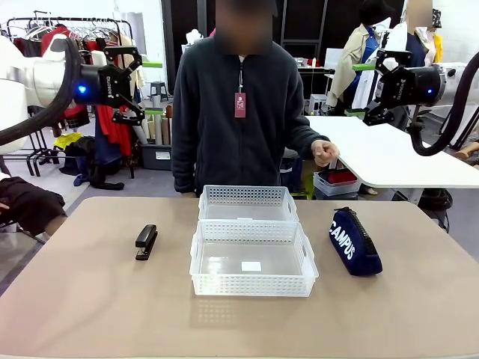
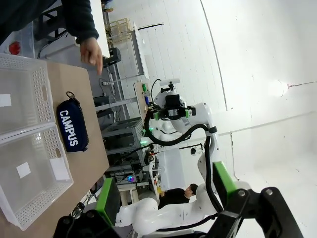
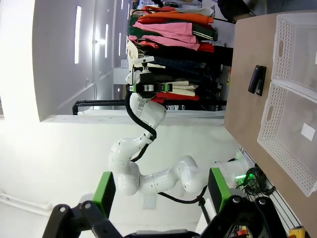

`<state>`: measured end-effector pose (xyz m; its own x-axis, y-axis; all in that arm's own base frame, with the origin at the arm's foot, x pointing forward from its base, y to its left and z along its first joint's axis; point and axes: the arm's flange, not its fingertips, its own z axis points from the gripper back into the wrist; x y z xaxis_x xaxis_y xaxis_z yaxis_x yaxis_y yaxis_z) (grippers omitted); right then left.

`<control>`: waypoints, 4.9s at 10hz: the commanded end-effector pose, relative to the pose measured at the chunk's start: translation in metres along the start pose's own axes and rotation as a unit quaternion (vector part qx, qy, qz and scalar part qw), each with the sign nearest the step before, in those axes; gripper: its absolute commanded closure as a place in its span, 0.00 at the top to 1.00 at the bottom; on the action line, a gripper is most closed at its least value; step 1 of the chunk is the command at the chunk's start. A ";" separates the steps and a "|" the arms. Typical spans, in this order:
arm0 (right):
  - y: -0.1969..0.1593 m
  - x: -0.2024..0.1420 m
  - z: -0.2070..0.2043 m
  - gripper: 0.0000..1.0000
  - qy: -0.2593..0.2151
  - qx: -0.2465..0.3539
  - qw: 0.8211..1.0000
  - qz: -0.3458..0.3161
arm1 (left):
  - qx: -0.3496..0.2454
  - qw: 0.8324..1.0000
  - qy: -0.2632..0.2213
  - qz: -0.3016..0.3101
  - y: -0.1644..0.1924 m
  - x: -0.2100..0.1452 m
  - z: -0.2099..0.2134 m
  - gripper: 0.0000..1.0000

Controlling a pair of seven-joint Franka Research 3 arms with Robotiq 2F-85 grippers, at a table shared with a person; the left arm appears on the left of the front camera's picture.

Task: Distribute items into two baskets.
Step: Pick up the Pencil pouch that the person points to.

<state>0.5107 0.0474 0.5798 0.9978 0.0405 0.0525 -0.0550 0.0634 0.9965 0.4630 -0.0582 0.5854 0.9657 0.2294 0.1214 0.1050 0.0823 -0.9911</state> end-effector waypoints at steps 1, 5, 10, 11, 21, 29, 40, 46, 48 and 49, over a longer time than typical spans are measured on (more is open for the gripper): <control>0.001 0.000 0.000 1.00 0.000 0.000 1.000 0.001 | -0.002 1.000 0.001 0.002 -0.001 0.000 0.001 1.00; 0.001 0.000 0.000 1.00 0.000 0.000 1.000 0.001 | -0.002 1.000 0.001 0.002 -0.001 0.000 0.001 1.00; 0.001 0.000 0.000 1.00 0.000 0.000 1.000 0.001 | -0.002 1.000 0.001 0.002 -0.001 0.000 0.001 1.00; 0.001 0.000 0.000 1.00 0.000 0.000 1.000 0.001 | -0.002 1.000 0.001 0.002 -0.001 0.000 0.001 1.00; 0.024 0.008 -0.012 1.00 0.005 -0.213 0.977 0.006 | -0.002 1.000 0.001 0.002 -0.001 0.000 0.001 1.00; -0.015 0.008 -0.033 1.00 -0.108 -0.604 0.789 0.027 | -0.002 1.000 0.001 0.002 -0.001 0.000 0.001 1.00; -0.058 0.017 -0.037 1.00 -0.070 -0.660 0.748 0.010 | -0.002 1.000 0.001 0.002 -0.001 0.000 0.001 1.00; -0.118 0.015 -0.068 1.00 -0.029 -0.693 0.720 -0.006 | -0.002 1.000 0.001 0.002 -0.001 0.000 0.001 1.00; -0.143 0.014 -0.077 1.00 -0.008 -0.693 0.721 -0.014 | -0.002 1.000 0.001 0.002 -0.001 0.000 0.001 1.00; -0.157 0.013 -0.080 1.00 0.000 -0.694 0.720 -0.021 | -0.002 1.000 0.001 0.002 -0.001 0.000 0.001 1.00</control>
<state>0.5279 0.1137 0.4275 0.9994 0.0335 0.0129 -0.0336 0.9994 0.0049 0.4628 -0.0581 0.5849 0.9658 0.2297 0.1204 0.1039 0.0825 -0.9912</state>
